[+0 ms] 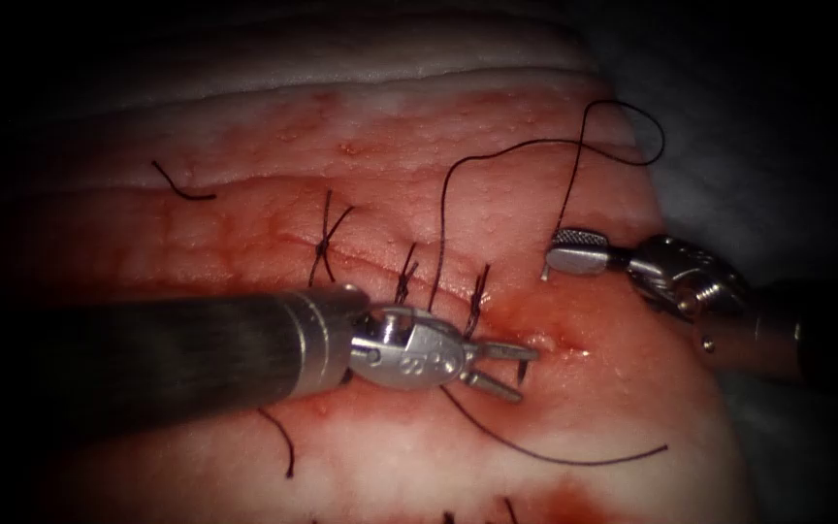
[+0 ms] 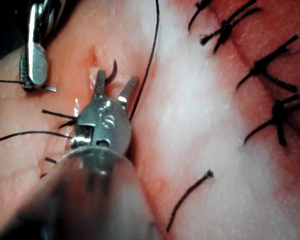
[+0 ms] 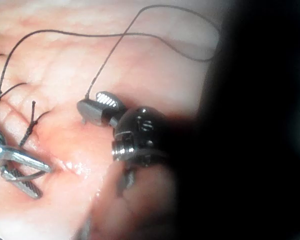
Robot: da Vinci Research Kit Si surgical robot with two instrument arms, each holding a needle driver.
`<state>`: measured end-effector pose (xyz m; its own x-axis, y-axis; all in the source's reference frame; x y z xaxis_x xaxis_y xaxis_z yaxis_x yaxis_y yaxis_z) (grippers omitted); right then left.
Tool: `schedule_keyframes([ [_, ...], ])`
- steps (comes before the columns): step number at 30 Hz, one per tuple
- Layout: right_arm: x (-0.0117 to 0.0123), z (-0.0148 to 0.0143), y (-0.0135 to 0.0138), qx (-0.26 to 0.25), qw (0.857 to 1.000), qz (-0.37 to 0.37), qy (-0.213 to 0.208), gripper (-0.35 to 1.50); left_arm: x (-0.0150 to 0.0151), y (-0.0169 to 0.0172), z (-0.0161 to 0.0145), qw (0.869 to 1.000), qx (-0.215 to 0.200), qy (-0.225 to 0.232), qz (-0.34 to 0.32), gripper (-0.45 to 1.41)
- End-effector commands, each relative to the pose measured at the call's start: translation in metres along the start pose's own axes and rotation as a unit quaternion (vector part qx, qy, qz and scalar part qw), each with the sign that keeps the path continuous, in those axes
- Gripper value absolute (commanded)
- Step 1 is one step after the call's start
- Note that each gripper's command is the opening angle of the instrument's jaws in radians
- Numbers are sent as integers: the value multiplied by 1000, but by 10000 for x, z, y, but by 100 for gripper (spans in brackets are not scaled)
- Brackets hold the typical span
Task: Wound Closure
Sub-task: Grasp the needle near the tip and pull it through the skin.
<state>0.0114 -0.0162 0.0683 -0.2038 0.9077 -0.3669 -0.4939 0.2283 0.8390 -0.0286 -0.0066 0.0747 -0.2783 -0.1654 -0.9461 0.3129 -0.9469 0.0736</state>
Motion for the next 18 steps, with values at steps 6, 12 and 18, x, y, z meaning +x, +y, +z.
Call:
schedule_keyframes([
  [6,-1,6,1,-3,1000,0,2,-1,-8,-4,6,1000,1,3,2,-30],
  [12,7,3,2,1,1000,7,20,111,-7,-3,5,1000,-10,19,-15,-45],
  [18,16,-2,2,-5,999,14,37,128,3,3,1,995,-35,47,-84,-45],
])
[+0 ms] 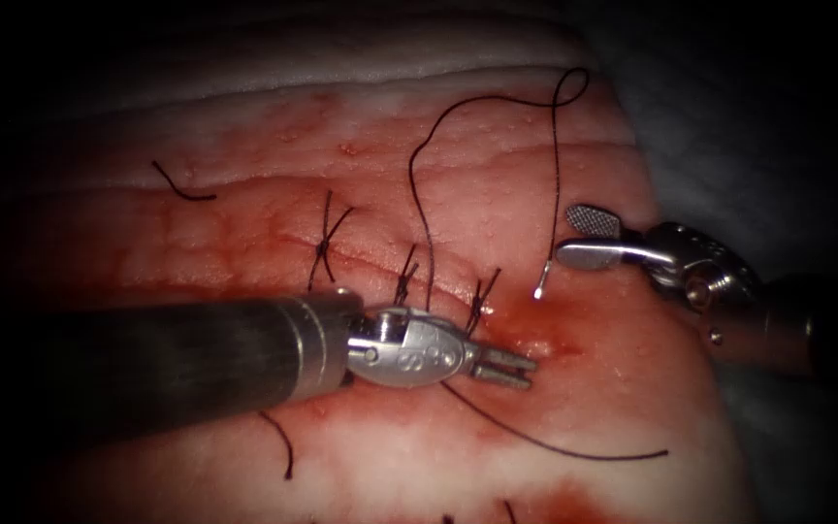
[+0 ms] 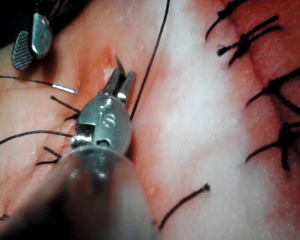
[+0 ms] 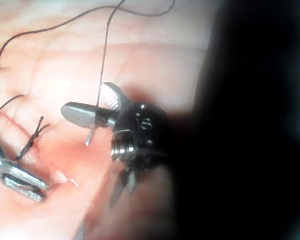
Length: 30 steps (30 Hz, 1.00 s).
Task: Wound Closure
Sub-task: Grasp the needle near the tip and pull it through the skin.
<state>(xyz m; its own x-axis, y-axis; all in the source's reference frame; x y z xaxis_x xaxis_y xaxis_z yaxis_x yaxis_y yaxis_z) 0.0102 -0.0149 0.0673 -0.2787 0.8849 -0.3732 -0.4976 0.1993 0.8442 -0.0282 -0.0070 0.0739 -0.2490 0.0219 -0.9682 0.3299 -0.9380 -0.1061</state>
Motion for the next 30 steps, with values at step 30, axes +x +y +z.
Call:
schedule_keyframes([
  [30,-18,0,-4,-1,1000,-7,-11,121,144,-22,-91,965,-55,187,-173,-45],
])
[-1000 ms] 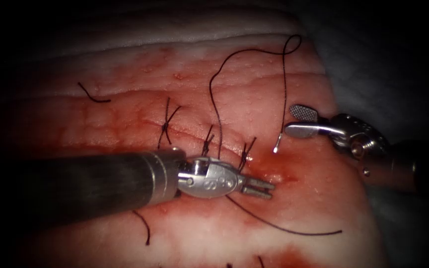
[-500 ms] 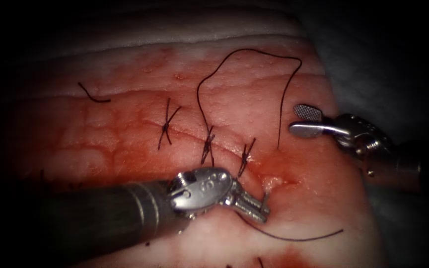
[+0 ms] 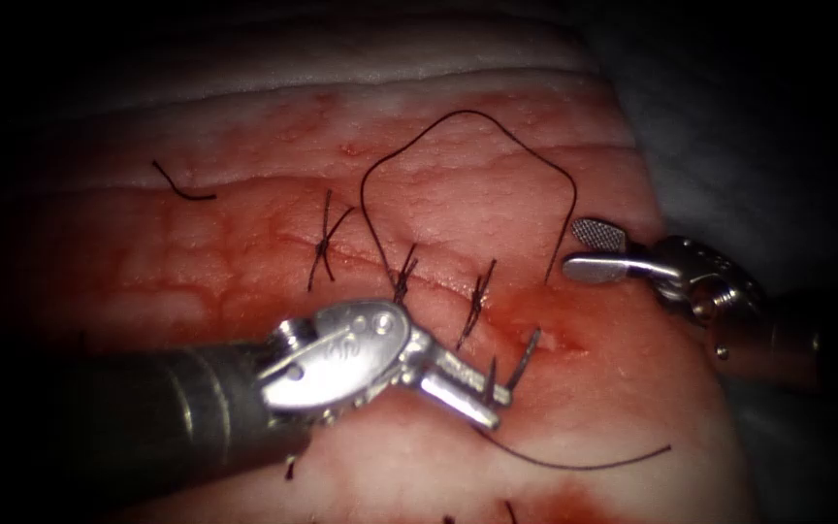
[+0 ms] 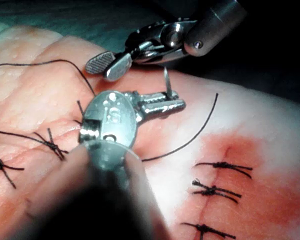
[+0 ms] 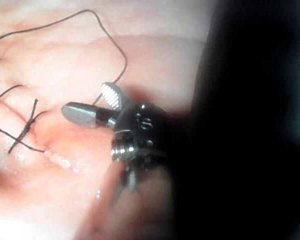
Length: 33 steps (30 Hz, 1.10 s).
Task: Wound Closure
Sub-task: Grasp the needle near the tip and pull it through the skin, then hand off the needle back to the right gripper.
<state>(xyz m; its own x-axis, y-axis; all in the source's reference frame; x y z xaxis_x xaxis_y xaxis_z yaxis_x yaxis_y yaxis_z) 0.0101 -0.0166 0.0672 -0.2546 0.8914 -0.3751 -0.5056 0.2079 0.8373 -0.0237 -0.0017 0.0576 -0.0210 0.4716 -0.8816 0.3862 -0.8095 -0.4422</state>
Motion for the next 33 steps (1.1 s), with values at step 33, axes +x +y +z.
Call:
schedule_keyframes([
  [33,6,-18,-96,73,970,221,-68,131,-58,-25,21,925,175,-116,316,-45],
])
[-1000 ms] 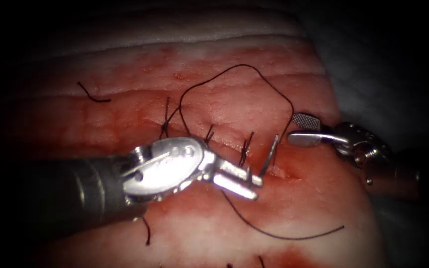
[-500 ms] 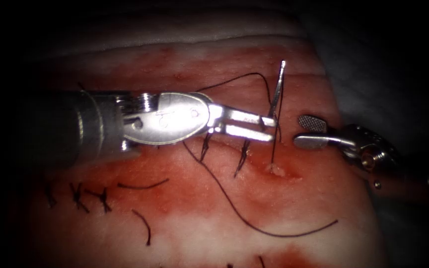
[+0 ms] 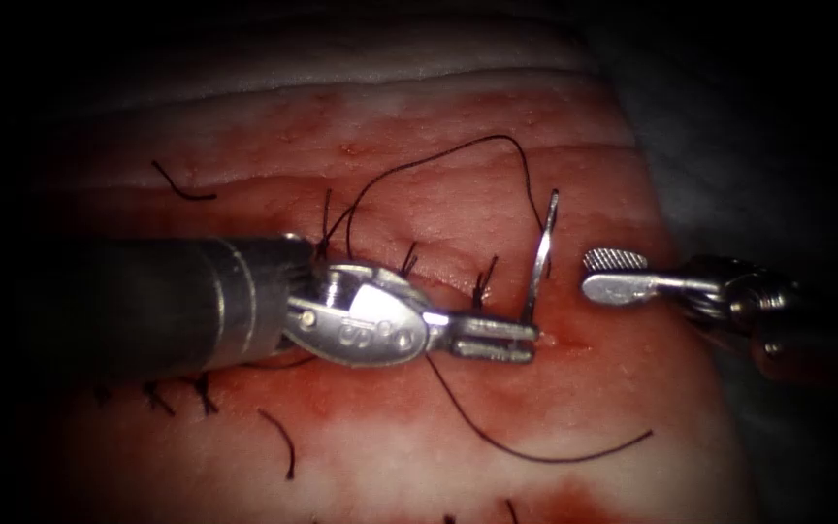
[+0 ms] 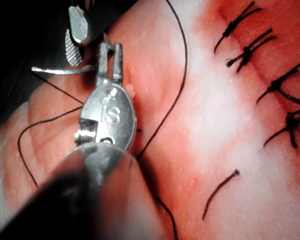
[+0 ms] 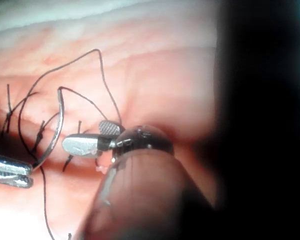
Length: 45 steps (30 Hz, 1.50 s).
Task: Wound Closure
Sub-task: Hand off the needle back to the right gripper.
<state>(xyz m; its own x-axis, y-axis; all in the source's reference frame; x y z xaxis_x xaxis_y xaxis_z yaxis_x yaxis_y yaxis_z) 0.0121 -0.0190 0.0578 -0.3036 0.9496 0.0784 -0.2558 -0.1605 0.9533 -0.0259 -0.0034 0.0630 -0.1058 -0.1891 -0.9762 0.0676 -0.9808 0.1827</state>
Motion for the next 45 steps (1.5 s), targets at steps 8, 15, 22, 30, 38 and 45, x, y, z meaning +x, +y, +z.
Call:
schedule_keyframes([
  [8,-6,24,-3,21,998,55,4,135,-6,7,13,1000,2,-7,15,-45],
  [15,-8,32,-4,33,995,92,1,131,-4,8,14,1000,3,-10,21,-45],
  [22,-12,45,-7,34,995,98,7,118,0,12,17,1000,5,-14,25,-45],
  [30,-13,47,-8,23,995,100,19,25,4,14,19,1000,6,-16,25,-45],
  [38,-7,43,-6,-12,995,69,68,-35,13,21,26,999,1,-10,33,-45],
  [45,-2,36,-4,-15,997,14,72,-35,21,14,27,996,2,16,-85,111],
])
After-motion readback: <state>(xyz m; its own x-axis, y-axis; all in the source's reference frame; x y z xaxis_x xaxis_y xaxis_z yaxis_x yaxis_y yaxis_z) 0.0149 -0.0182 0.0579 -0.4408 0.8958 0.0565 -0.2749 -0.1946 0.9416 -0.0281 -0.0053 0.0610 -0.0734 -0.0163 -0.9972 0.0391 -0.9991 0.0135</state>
